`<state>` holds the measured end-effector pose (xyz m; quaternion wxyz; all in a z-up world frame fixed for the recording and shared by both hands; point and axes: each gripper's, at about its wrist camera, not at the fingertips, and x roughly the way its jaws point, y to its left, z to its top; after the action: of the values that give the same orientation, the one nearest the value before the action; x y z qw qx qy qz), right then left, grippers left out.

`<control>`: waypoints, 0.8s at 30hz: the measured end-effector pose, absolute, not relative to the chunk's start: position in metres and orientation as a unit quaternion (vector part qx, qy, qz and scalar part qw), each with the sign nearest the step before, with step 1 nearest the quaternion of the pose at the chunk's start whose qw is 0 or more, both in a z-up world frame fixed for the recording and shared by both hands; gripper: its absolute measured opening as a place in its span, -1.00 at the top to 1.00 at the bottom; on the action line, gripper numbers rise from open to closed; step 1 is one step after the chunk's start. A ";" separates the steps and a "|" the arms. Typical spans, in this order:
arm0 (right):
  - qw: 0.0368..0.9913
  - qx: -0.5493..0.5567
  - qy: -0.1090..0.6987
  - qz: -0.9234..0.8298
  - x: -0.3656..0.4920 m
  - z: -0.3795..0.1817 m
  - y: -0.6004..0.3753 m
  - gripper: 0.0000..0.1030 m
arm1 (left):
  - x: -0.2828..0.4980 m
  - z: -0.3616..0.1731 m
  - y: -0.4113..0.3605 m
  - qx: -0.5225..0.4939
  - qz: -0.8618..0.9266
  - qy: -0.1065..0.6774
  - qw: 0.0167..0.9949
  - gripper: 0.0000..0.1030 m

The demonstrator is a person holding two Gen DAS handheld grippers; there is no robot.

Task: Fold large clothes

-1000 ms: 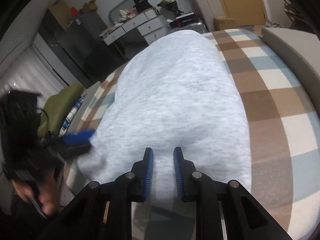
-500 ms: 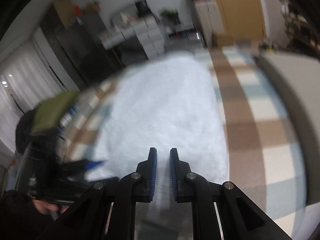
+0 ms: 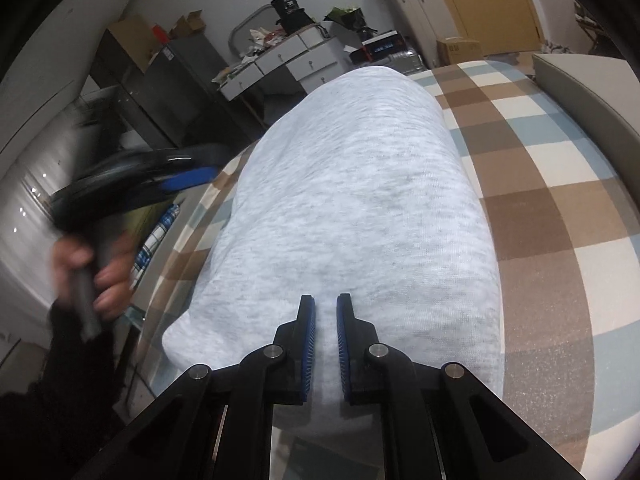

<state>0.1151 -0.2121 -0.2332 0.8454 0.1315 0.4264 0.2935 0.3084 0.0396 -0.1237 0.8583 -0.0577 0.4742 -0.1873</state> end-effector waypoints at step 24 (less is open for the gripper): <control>0.863 0.096 0.428 0.251 0.169 -0.210 -0.215 0.65 | 0.292 -0.157 0.058 -0.083 -0.208 0.468 0.855 -0.32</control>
<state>0.1687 -0.2146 -0.2103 0.8629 0.0959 0.4281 0.2509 0.2924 0.0576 -0.1566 0.8549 -0.0826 0.4682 -0.2077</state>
